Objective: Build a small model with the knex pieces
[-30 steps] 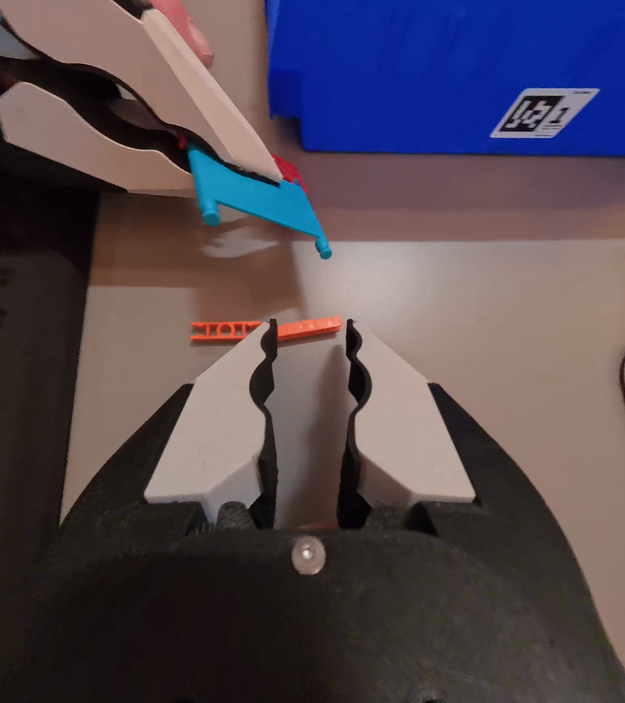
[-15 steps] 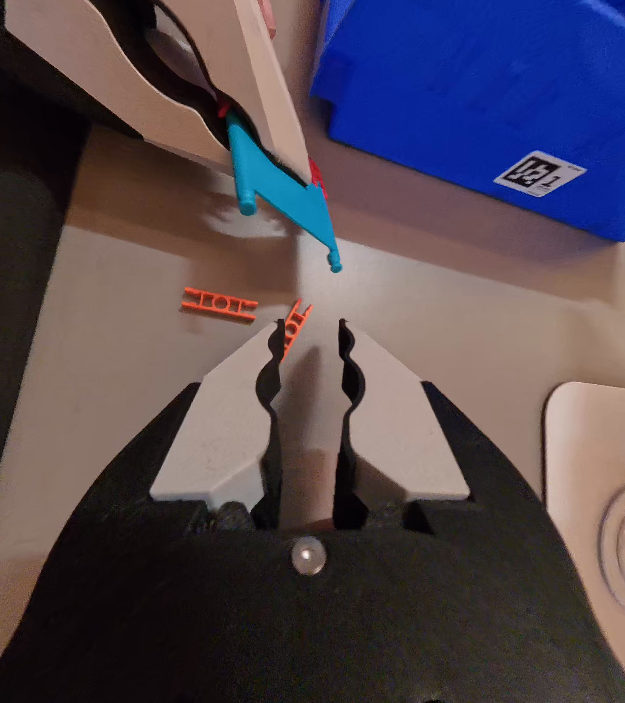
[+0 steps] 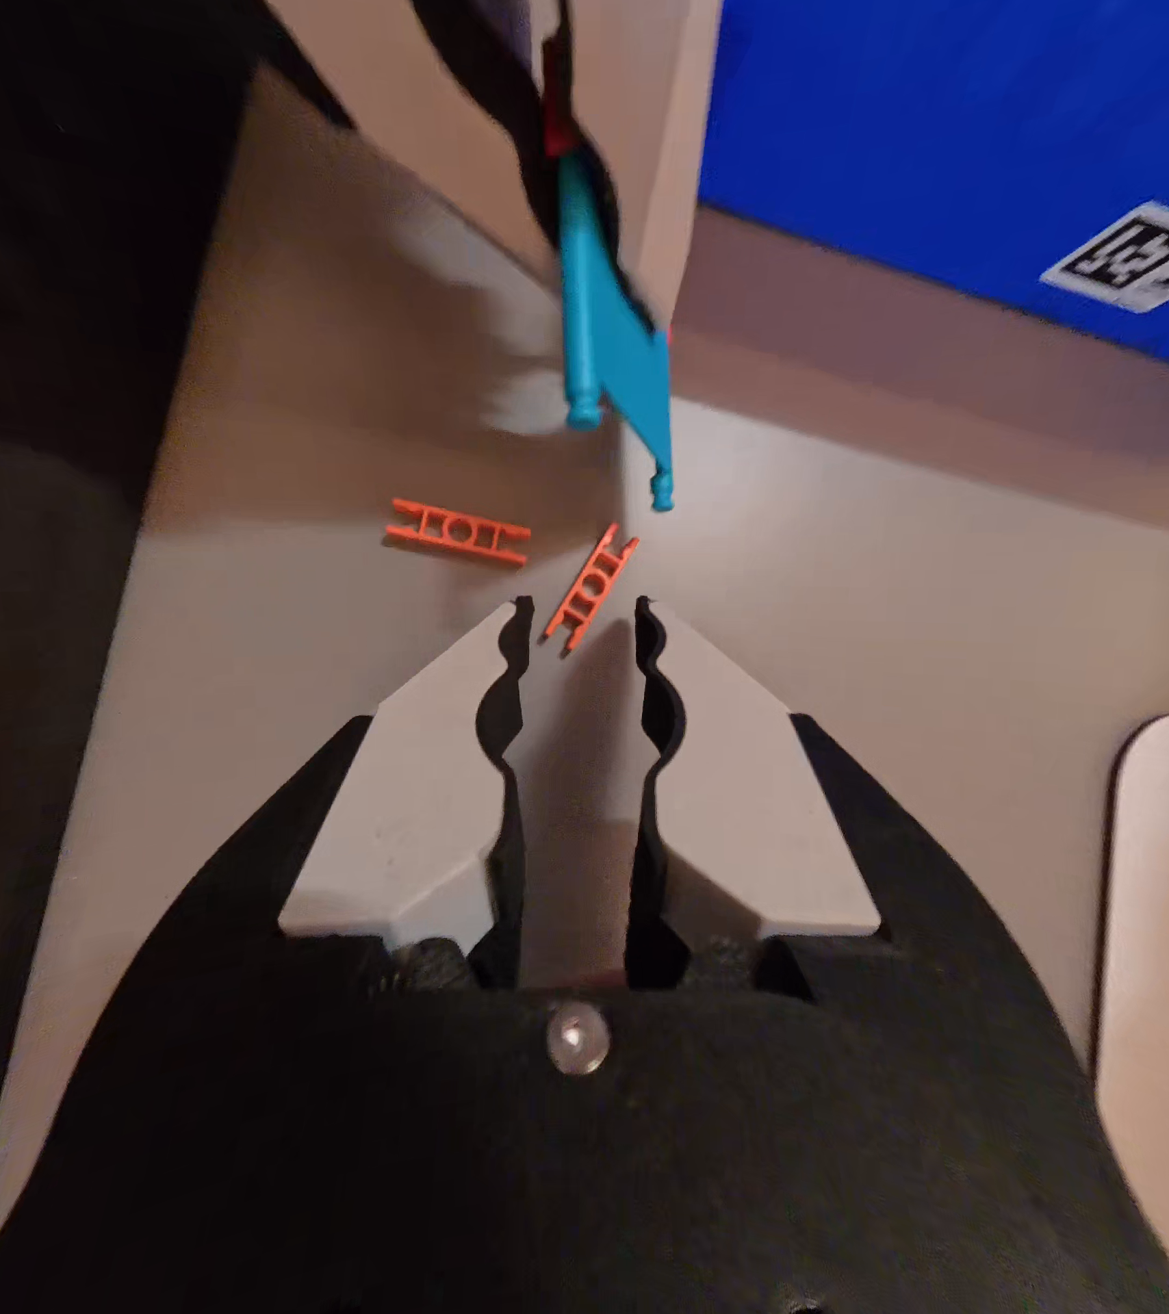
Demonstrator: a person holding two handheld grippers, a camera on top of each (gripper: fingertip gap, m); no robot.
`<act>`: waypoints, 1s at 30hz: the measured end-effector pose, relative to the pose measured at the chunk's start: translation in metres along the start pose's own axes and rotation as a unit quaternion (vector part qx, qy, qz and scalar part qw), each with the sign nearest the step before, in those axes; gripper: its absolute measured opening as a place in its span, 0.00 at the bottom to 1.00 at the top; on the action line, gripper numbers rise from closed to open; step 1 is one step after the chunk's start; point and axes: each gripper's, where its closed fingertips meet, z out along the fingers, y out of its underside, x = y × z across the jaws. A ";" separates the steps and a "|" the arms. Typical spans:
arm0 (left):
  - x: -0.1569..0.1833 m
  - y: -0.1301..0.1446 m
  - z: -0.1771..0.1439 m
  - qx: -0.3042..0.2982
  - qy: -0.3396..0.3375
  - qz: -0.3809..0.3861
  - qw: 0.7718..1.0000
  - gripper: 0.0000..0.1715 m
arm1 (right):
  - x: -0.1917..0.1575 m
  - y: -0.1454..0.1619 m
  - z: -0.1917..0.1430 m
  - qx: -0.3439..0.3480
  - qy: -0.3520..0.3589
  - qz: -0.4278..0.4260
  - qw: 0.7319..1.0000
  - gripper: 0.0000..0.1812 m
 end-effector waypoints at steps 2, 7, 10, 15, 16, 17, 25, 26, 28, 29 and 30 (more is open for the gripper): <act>0.001 0.000 0.001 -0.003 0.017 0.002 1.000 0.00 | -0.003 0.000 0.002 0.006 -0.007 -0.002 1.000 0.09; 0.006 -0.007 0.001 0.009 0.061 -0.002 0.998 0.00 | -0.006 0.012 -0.007 -0.005 -0.048 -0.052 0.997 0.05; 0.010 -0.017 -0.002 0.027 0.098 -0.012 0.995 0.00 | 0.001 0.023 -0.015 -0.020 -0.055 -0.070 0.996 0.06; 0.012 -0.033 0.001 0.036 0.145 -0.015 0.989 0.00 | 0.002 0.003 -0.037 0.055 -0.051 -0.054 0.996 0.13; 0.010 -0.034 0.003 0.030 0.148 -0.013 0.989 0.00 | 0.001 -0.003 -0.041 0.070 -0.051 -0.049 0.995 0.12; 0.008 -0.034 0.005 0.023 0.151 -0.012 0.988 0.00 | 0.002 -0.009 -0.044 0.084 -0.046 -0.047 0.994 0.13; 0.004 -0.033 0.015 -0.027 0.194 0.016 0.981 0.00 | 0.011 -0.023 -0.040 0.115 -0.027 -0.015 0.993 0.02; 0.007 -0.032 0.015 -0.029 0.209 0.011 0.977 0.00 | 0.011 -0.023 -0.039 0.116 -0.028 -0.016 0.993 0.02; 0.006 -0.034 0.016 -0.027 0.217 0.000 0.976 0.00 | 0.012 -0.023 -0.040 0.120 -0.035 -0.005 0.992 0.02; 0.008 -0.035 0.015 -0.024 0.225 -0.004 0.974 0.00 | 0.011 -0.024 -0.042 0.126 -0.041 -0.002 0.991 0.02; 0.007 -0.036 0.014 -0.023 0.226 -0.006 0.974 0.00 | 0.012 -0.025 -0.043 0.131 -0.040 0.001 0.991 0.02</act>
